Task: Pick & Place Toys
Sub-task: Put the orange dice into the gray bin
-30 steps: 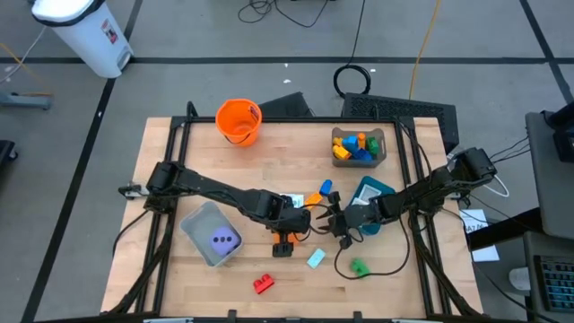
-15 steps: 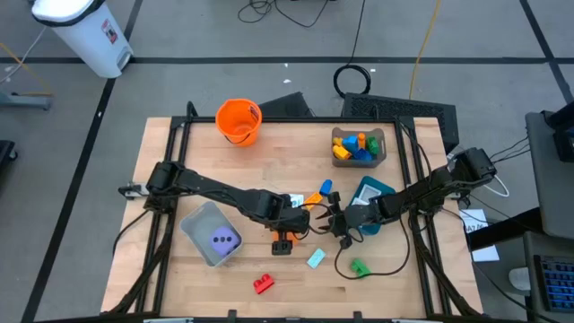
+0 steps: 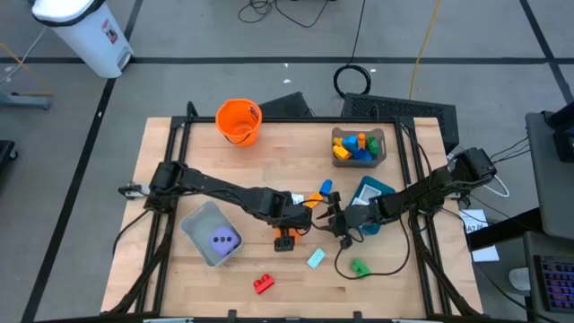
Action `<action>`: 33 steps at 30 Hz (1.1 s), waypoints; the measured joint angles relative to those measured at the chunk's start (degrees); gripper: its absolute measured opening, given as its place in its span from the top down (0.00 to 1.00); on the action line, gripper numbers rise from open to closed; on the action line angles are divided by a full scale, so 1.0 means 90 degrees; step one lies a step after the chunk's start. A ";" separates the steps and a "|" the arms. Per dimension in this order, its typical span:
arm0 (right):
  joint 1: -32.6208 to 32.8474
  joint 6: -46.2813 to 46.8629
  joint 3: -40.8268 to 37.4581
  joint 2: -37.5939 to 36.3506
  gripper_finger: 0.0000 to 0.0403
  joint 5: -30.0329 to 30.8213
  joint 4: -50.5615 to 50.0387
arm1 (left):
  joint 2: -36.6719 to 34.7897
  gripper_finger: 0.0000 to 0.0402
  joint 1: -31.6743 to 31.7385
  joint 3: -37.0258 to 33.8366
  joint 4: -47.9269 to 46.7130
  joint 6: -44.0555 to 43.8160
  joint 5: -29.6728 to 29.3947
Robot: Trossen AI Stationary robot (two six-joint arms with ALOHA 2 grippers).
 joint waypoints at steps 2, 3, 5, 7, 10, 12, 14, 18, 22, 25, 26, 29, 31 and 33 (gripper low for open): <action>0.0000 0.0000 0.0000 0.0000 0.66 0.0000 -0.0005 | 0.0006 0.00 0.0037 -0.0002 -0.0050 -0.0040 0.0054; 0.0000 0.0000 0.0000 0.0000 0.66 0.0000 -0.0002 | 0.0011 0.00 0.0053 -0.0002 -0.0088 -0.0040 0.0074; 0.0000 0.0000 0.0000 0.0000 0.66 0.0000 -0.0013 | 0.0011 0.00 0.0063 -0.0002 -0.0156 -0.0041 0.0107; 0.0000 0.0000 0.0000 0.0000 0.66 0.0000 -0.0015 | 0.0012 0.00 0.0061 -0.0003 -0.0178 -0.0054 0.0106; 0.0000 0.0000 0.0000 0.0000 0.66 0.0000 -0.0012 | 0.0016 0.00 0.0066 -0.0005 -0.0181 -0.0186 0.0104; 0.0000 0.0000 0.0000 0.0000 0.66 0.0000 -0.0015 | 0.0016 0.00 0.0066 -0.0008 -0.0183 -0.0190 0.0079; 0.0000 0.0000 0.0000 0.0000 0.66 0.0000 -0.0018 | 0.0023 0.00 0.0066 -0.0012 -0.0188 -0.0181 -0.0091; 0.0000 0.0002 0.0000 0.0000 0.66 0.0000 -0.0020 | 0.0028 0.00 0.0063 -0.0017 -0.0202 -0.0008 -0.0387; 0.0000 0.0000 0.0000 0.0000 0.66 -0.0002 -0.0022 | 0.0030 0.01 0.0066 -0.0019 -0.0187 -0.0017 -0.0430; 0.0000 0.0001 0.0000 0.0000 0.66 -0.0002 -0.0027 | 0.0030 0.01 0.0066 -0.0019 -0.0114 0.0001 -0.0479; 0.0000 0.0002 0.0000 0.0000 0.66 -0.0002 -0.0036 | 0.0030 0.01 0.0066 -0.0019 -0.0079 -0.0018 -0.0483; 0.0000 0.0002 0.0000 0.0000 0.66 -0.0002 -0.0087 | 0.0033 0.01 0.0061 -0.0024 0.0041 -0.0183 -0.0515; 0.0000 0.0002 0.0000 0.0000 0.66 -0.0002 -0.0090 | 0.0033 0.01 0.0061 -0.0024 0.0121 -0.0112 -0.0525; 0.0000 0.0002 0.0000 0.0000 0.66 -0.0002 -0.0090 | 0.0033 0.01 0.0061 -0.0024 0.0159 0.0096 -0.0595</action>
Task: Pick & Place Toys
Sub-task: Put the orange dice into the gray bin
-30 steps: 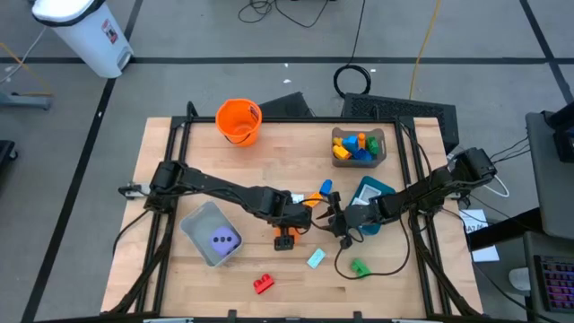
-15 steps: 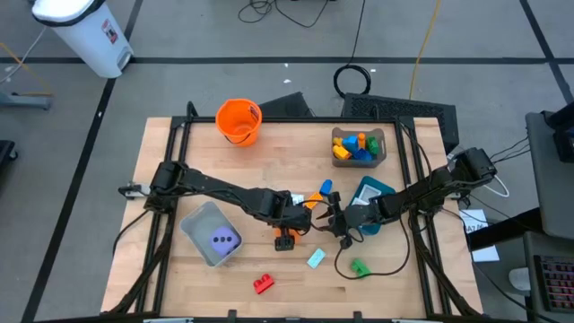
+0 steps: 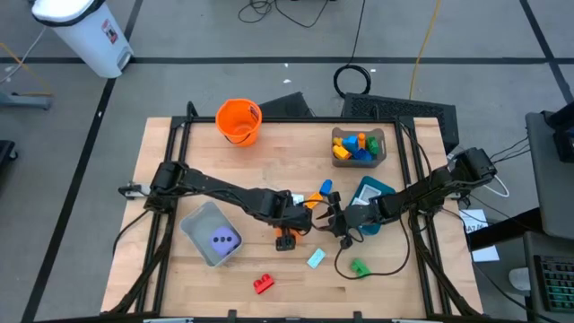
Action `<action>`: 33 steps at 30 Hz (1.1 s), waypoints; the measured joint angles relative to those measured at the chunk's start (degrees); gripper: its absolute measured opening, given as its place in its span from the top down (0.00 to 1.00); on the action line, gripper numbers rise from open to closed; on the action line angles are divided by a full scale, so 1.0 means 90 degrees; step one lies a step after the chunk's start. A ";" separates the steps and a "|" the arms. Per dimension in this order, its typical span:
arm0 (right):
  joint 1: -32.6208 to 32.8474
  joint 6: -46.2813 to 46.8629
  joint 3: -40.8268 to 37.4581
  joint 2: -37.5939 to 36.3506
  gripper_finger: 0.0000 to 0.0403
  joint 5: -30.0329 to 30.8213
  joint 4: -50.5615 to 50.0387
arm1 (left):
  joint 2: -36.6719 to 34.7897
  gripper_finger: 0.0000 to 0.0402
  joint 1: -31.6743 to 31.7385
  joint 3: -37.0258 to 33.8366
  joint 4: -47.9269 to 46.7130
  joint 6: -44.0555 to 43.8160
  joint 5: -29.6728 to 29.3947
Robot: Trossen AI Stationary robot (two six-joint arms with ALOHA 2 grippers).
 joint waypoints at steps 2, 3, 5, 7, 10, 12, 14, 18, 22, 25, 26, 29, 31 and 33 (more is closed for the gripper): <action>0.0000 0.0000 0.0000 0.0000 0.66 0.0000 0.0000 | 0.0002 0.01 -0.0015 0.0000 -0.0120 -0.0051 -0.0324; 0.0000 0.0000 0.0000 0.0000 0.66 0.0000 0.0000 | 0.0011 0.01 -0.0022 -0.0004 -0.0203 -0.0066 -0.0509; 0.0000 0.0000 0.0000 0.0000 0.66 0.0000 -0.0016 | 0.0012 0.01 -0.0010 -0.0024 -0.0336 -0.0031 -0.0721; 0.0000 0.0000 0.0000 0.0000 0.66 0.0002 -0.0039 | 0.0012 0.01 0.0002 -0.0114 -0.0340 -0.0014 -0.0973; 0.0000 0.0000 0.0000 0.0000 0.66 0.0001 -0.0036 | 0.0010 0.01 -0.0007 -0.0219 -0.0375 0.0136 -0.1268; 0.0000 0.0002 0.0000 0.0000 0.66 0.0002 -0.0036 | -0.0004 0.01 -0.0005 -0.0297 -0.0357 0.0221 -0.1284; 0.0000 0.0000 0.0000 0.0000 0.66 0.0002 -0.0036 | -0.0013 0.01 -0.0010 -0.0364 -0.0307 0.0180 -0.1304; 0.0000 0.0001 0.0000 0.0000 0.66 0.0000 -0.0034 | -0.0015 0.01 -0.0007 -0.0381 -0.0296 0.0049 -0.1283; 0.0000 0.0000 0.0000 0.0000 0.66 0.0000 -0.0034 | -0.0015 0.01 0.0036 -0.0381 -0.0299 0.0075 -0.1106; 0.0000 0.0000 0.0000 0.0000 0.66 0.0002 -0.0034 | -0.0024 0.01 0.0123 -0.0379 -0.0294 -0.0025 -0.0892; 0.0000 0.0000 0.0000 0.0000 0.66 0.0001 -0.0032 | -0.0024 0.02 0.0149 -0.0379 -0.0296 -0.0063 -0.0845; 0.0000 0.0001 0.0000 0.0000 0.66 0.0001 -0.0033 | -0.0024 0.09 0.0190 -0.0379 -0.0296 -0.0017 -0.0785; 0.0000 0.0001 0.0000 0.0000 0.66 0.0000 -0.0034 | -0.0026 0.16 0.0211 -0.0379 -0.0294 0.0079 -0.0741; 0.0000 0.0000 0.0000 0.0000 0.66 0.0000 -0.0033 | -0.0027 0.22 0.0227 -0.0376 -0.0294 0.0128 -0.0705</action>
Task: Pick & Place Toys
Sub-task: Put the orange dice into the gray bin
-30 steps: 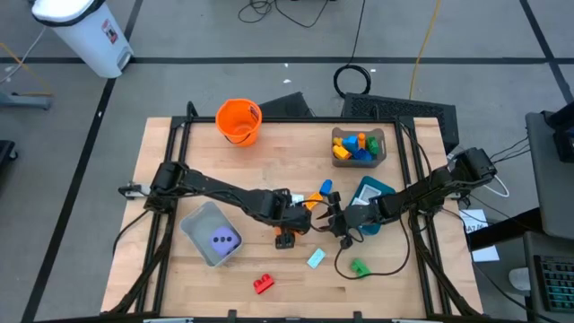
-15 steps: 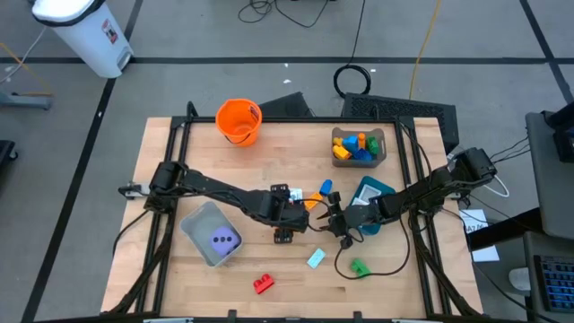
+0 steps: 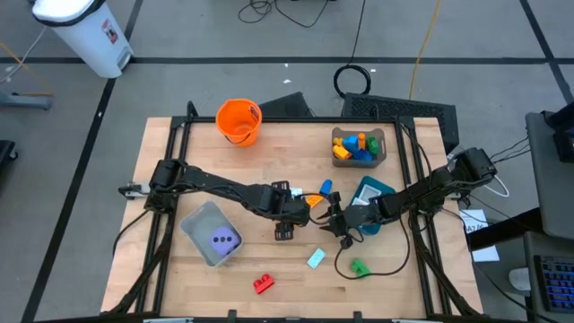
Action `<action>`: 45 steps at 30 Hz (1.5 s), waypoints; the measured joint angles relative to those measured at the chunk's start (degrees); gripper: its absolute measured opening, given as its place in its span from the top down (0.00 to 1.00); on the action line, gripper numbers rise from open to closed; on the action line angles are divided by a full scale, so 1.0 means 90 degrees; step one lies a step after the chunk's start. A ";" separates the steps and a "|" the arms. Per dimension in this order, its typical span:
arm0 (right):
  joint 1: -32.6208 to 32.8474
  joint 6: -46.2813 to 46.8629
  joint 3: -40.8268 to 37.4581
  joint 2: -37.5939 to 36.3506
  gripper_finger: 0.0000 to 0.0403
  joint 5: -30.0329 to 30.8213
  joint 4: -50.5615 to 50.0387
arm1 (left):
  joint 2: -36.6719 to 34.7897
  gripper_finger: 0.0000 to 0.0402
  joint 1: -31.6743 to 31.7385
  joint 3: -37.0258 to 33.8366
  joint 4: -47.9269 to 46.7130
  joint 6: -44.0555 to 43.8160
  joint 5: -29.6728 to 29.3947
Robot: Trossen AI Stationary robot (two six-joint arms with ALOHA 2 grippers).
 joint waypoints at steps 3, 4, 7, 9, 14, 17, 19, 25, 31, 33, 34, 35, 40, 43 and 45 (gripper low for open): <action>0.0000 0.0000 0.0000 0.0000 0.66 0.0001 0.0000 | 0.0000 0.30 0.0009 0.0001 0.0002 0.0098 0.0000; 0.0000 0.0000 0.0000 0.0000 0.66 0.0000 0.0001 | 0.0000 0.32 0.0009 0.0002 0.0005 0.0162 0.0002; 0.0000 0.0000 0.0000 0.0000 0.66 0.0002 -0.0001 | 0.0002 0.35 0.0009 0.0009 0.0004 0.0313 0.0004; 0.0000 0.0000 0.0000 0.0000 0.66 0.0001 0.0000 | 0.0004 0.37 0.0011 0.0064 -0.0023 0.0320 0.0005; 0.0000 0.0000 0.0000 0.0000 0.66 0.0001 0.0000 | 0.0032 0.40 0.0016 0.0311 -0.0153 0.0358 0.0020; 0.0000 -0.0002 0.0000 0.0000 0.66 0.0000 0.0000 | 0.0051 0.43 0.0023 0.0488 -0.0251 0.0358 0.0049; 0.0000 -0.0001 0.0000 0.0000 0.66 0.0000 -0.0001 | 0.0053 0.46 0.0026 0.0570 -0.0318 0.0389 0.0067; 0.0000 -0.0002 0.0000 0.0000 0.66 0.0000 -0.0001 | 0.0051 0.58 0.0048 0.0651 -0.0620 0.0423 0.0036; 0.0000 -0.0002 0.0000 0.0000 0.66 0.0001 -0.0001 | 0.0027 0.69 0.0102 0.0661 -0.0674 0.0324 0.0017; 0.0000 -0.0002 0.0000 0.0000 0.66 0.0002 -0.0001 | 0.0024 0.71 0.0106 0.0663 -0.0687 0.0322 0.0000; 0.0000 -0.0002 0.0000 0.0000 0.66 0.0000 -0.0001 | 0.0024 0.71 0.0104 0.0663 -0.0692 0.0315 -0.0018; 0.0000 -0.0002 0.0000 0.0000 0.66 0.0002 -0.0001 | 0.0020 0.72 0.0103 0.0663 -0.0698 0.0306 -0.0031; 0.0000 -0.0011 0.0000 0.0000 0.66 0.0002 -0.0001 | -0.0136 0.72 0.0108 0.0651 -0.0852 0.0226 -0.0029; 0.0000 -0.0019 0.0000 0.0000 0.66 0.0000 0.0001 | -0.0285 0.73 0.0135 0.0646 -0.0987 0.0024 -0.0056; 0.0000 -0.0017 0.0000 0.0000 0.66 0.0002 0.0001 | -0.0397 0.73 0.0151 0.0649 -0.1043 -0.0085 -0.0060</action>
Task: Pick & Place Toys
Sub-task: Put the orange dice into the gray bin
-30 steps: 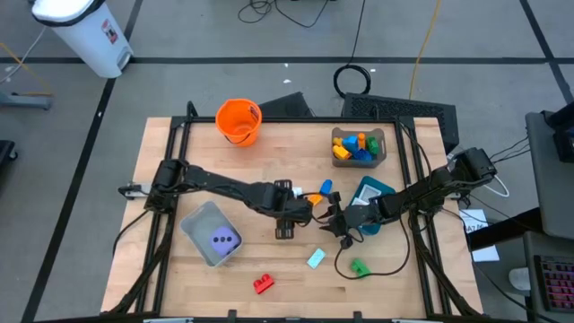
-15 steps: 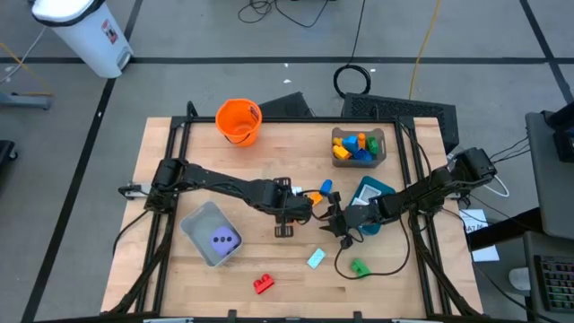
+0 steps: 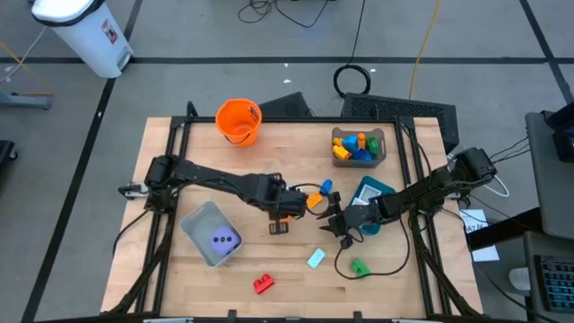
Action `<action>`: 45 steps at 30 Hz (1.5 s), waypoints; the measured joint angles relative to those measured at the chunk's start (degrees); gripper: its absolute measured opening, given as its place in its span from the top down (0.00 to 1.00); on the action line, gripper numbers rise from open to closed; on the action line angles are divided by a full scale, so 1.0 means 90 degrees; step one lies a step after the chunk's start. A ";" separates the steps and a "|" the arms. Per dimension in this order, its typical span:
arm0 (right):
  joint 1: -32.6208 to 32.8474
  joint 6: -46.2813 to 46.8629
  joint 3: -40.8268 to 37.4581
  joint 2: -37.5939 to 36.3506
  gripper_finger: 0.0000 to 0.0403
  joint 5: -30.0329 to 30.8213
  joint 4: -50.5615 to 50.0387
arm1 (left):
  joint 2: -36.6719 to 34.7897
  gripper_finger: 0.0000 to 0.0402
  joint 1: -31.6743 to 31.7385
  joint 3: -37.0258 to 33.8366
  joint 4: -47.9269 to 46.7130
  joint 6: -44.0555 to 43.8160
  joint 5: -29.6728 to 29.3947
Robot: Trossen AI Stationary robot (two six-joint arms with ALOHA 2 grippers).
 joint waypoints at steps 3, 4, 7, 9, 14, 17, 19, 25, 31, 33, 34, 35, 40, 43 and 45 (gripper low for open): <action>0.0000 0.0000 0.0000 0.0000 0.66 0.0000 0.0000 | -0.0070 0.73 0.0019 0.0002 -0.0161 -0.0104 -0.0018; 0.0000 0.0000 0.0000 0.0000 0.66 -0.0001 -0.0001 | -0.0087 0.73 0.0025 0.0002 -0.0215 -0.0137 -0.0017; -0.0002 0.0005 0.0000 0.0000 0.66 0.0000 -0.0001 | -0.0240 0.73 0.0030 0.0006 -0.0451 -0.0270 -0.0030; -0.0002 0.0000 0.0000 0.0000 0.66 0.0000 -0.0002 | -0.0344 0.73 0.0027 0.0081 -0.0858 -0.0442 -0.0047; -0.0002 0.0000 0.0000 0.0000 0.66 0.0000 0.0000 | -0.0536 0.73 0.0025 0.0673 -0.2176 -0.1129 -0.0134; -0.0002 0.0007 0.0000 0.0000 0.66 0.0000 -0.0002 | -0.0688 0.73 0.0025 0.1091 -0.2849 -0.1617 0.0066; -0.0002 0.0010 0.0000 0.0000 0.66 0.0000 0.0000 | -0.0809 0.73 0.0011 0.1294 -0.3124 -0.1951 0.0283; -0.0002 0.0012 0.0000 0.0000 0.66 -0.0002 -0.0006 | -0.1494 0.73 -0.0157 0.1311 -0.3136 -0.2722 0.0857; 0.0000 0.0015 0.0000 0.0000 0.66 -0.0017 -0.0002 | -0.2274 0.73 -0.0374 0.1022 -0.3134 -0.3451 0.0844; 0.0000 0.0024 0.0000 0.0000 0.66 -0.0019 -0.0001 | -0.2549 0.73 -0.0405 0.0764 -0.3125 -0.3691 0.0847; 0.0000 0.0035 0.0000 0.0000 0.66 -0.0019 0.0000 | -0.2725 0.73 -0.0405 0.0557 -0.3120 -0.3797 0.0869; 0.0000 0.0036 0.0000 0.0000 0.66 -0.0019 0.0000 | -0.2879 0.74 -0.0403 0.0332 -0.3137 -0.3912 0.0930; 0.0000 0.0041 0.0000 0.0000 0.66 -0.0018 0.0003 | -0.3721 0.78 -0.0398 -0.0865 -0.3151 -0.4568 0.1327; 0.0000 0.0035 0.0000 -0.0001 0.66 -0.0016 0.0003 | -0.4085 0.79 -0.0403 -0.1428 -0.3149 -0.4868 0.1381; 0.0000 0.0034 0.0000 -0.0001 0.66 -0.0015 0.0003 | -0.4280 0.79 -0.0401 -0.1744 -0.3132 -0.5005 0.1417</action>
